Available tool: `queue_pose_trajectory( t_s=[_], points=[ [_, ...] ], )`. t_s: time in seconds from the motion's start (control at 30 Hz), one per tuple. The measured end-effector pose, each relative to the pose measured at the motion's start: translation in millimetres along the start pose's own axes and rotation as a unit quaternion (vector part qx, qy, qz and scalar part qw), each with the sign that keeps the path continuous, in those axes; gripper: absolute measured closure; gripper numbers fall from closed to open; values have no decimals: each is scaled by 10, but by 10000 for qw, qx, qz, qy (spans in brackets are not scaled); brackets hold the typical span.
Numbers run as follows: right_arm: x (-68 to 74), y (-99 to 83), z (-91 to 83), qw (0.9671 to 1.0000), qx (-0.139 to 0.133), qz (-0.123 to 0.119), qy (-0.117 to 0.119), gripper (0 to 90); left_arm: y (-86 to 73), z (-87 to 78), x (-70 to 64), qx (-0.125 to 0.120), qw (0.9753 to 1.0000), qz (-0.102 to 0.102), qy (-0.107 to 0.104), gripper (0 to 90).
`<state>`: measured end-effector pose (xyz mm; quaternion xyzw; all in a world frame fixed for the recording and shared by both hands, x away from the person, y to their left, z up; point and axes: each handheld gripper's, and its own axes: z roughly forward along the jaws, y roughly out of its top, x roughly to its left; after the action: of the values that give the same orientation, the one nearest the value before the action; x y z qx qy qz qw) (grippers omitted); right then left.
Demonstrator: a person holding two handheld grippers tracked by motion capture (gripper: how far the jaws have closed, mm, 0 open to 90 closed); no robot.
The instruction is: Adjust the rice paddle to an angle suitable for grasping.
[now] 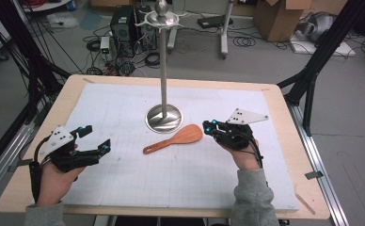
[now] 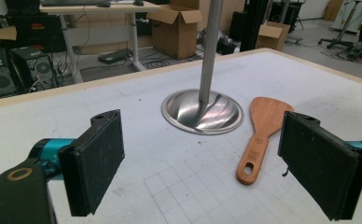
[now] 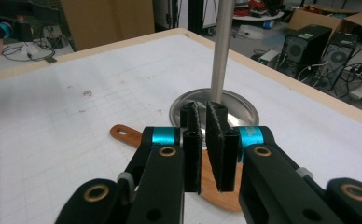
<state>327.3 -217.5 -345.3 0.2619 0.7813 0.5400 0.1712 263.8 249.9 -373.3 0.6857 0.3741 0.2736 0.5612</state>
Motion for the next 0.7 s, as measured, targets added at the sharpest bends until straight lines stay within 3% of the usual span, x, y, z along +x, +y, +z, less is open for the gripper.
queue_pose_trajectory(
  t_s=[0.3,0.43,0.7],
  points=[
    [4,29,128,9999,94,-28,74,894,-37,-47,-16,38,10000,3,-19,147],
    [10,37,248,9997,191,-24,128,894,-92,-20,-57,95,9997,35,-207,144],
    [-7,31,430,9993,321,-41,193,894,-163,-32,-92,167,9997,33,-196,144]
  ],
)
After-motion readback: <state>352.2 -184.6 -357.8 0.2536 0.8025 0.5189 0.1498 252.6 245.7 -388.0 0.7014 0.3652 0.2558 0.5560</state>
